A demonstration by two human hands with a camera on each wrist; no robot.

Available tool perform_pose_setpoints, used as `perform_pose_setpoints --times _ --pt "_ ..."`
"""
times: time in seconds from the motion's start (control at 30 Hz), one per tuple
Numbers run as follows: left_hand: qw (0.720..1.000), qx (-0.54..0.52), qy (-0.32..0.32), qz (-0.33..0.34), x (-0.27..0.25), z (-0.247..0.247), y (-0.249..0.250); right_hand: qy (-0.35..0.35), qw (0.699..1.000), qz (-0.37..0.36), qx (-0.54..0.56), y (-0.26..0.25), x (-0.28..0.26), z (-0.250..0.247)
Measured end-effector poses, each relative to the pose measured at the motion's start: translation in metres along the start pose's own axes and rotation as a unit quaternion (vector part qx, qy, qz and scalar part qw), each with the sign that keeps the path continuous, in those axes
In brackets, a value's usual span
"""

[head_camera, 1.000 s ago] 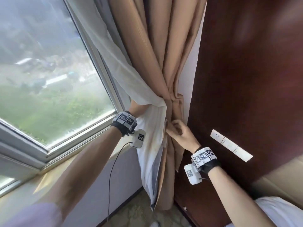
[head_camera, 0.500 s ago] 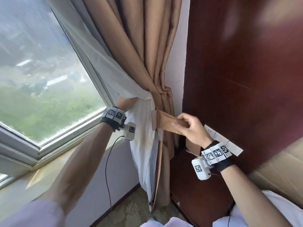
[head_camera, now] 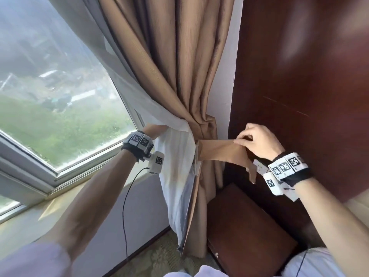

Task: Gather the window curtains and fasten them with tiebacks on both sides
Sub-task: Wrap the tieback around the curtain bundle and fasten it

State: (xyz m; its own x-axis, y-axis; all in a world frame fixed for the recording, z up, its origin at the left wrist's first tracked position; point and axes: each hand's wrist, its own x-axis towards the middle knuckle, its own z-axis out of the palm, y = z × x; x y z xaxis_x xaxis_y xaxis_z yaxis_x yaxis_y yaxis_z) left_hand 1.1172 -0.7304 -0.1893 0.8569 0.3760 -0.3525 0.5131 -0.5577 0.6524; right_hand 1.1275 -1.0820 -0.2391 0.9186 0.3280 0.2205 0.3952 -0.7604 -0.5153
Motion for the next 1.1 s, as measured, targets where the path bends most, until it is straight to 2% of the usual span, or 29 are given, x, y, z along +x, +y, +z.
perform_pose_setpoints --times 0.1,0.17,0.23,0.27,0.33,0.4,0.43,0.47,0.53,0.6,0.63,0.67,0.73,0.8,0.83,0.97,1.03,1.1 --pt "1.0 0.002 -0.016 -0.004 -0.007 0.013 0.008 0.102 0.982 0.088 -0.13 -0.013 0.036 0.009" --pt "1.0 -0.012 -0.028 -0.001 -0.005 0.02 0.012 0.116 0.975 0.15 -0.114 -0.034 0.059 0.028" --pt "1.0 -0.001 -0.025 0.0 -0.011 0.022 0.017 0.107 0.977 0.184 -0.014 -0.06 0.075 0.057" --pt "1.0 -0.003 -0.018 0.0 -0.012 0.02 0.017 0.081 0.976 0.191 0.06 -0.068 0.08 0.075" --pt "1.0 -0.013 -0.012 -0.003 -0.012 0.018 0.011 0.04 0.96 0.205 0.187 -0.071 0.082 0.106" --pt "0.999 -0.044 -0.018 -0.015 -0.012 0.011 0.004 0.038 0.951 0.209 0.225 -0.056 0.074 0.129" --pt "0.998 -0.056 -0.016 -0.013 -0.009 0.008 -0.001 0.038 0.957 0.192 0.215 -0.053 0.067 0.135" --pt "0.996 -0.082 -0.002 -0.017 -0.008 0.005 -0.003 0.032 0.963 0.161 0.214 -0.058 0.058 0.136" --pt "0.997 -0.066 0.027 -0.009 -0.011 0.0 -0.002 0.017 0.977 0.092 0.19 -0.068 0.043 0.138" --pt "0.997 -0.056 0.017 0.057 -0.009 0.0 -0.002 0.031 0.988 0.047 0.145 -0.079 0.027 0.131" --pt "0.994 -0.068 -0.005 0.082 -0.01 0.002 -0.002 0.023 0.986 0.052 0.159 -0.087 0.021 0.121" --pt "0.99 -0.091 -0.024 0.104 -0.009 0.005 -0.002 -0.002 0.977 0.062 0.205 -0.091 0.02 0.114" --pt "0.98 -0.097 -0.021 0.169 -0.014 0.012 0.005 -0.087 0.937 0.085 0.327 -0.098 0.024 0.1" --pt "0.968 -0.077 -0.017 0.24 -0.025 0.02 0.012 -0.097 0.923 0.11 0.357 -0.102 0.035 0.094" --pt "0.958 -0.071 -0.022 0.278 -0.03 0.023 0.014 -0.077 0.929 0.114 0.342 -0.104 0.041 0.095" --pt "0.906 -0.067 -0.066 0.413 -0.046 0.026 0.016 -0.041 0.952 0.123 0.278 -0.12 0.049 0.097" --pt "0.868 0.035 -0.048 0.493 -0.047 0.02 0.022 -0.022 0.95 0.135 0.281 -0.128 0.044 0.093" --pt "0.814 0.117 -0.018 0.569 -0.044 0.019 0.026 -0.013 0.929 0.159 0.334 -0.129 0.04 0.093"
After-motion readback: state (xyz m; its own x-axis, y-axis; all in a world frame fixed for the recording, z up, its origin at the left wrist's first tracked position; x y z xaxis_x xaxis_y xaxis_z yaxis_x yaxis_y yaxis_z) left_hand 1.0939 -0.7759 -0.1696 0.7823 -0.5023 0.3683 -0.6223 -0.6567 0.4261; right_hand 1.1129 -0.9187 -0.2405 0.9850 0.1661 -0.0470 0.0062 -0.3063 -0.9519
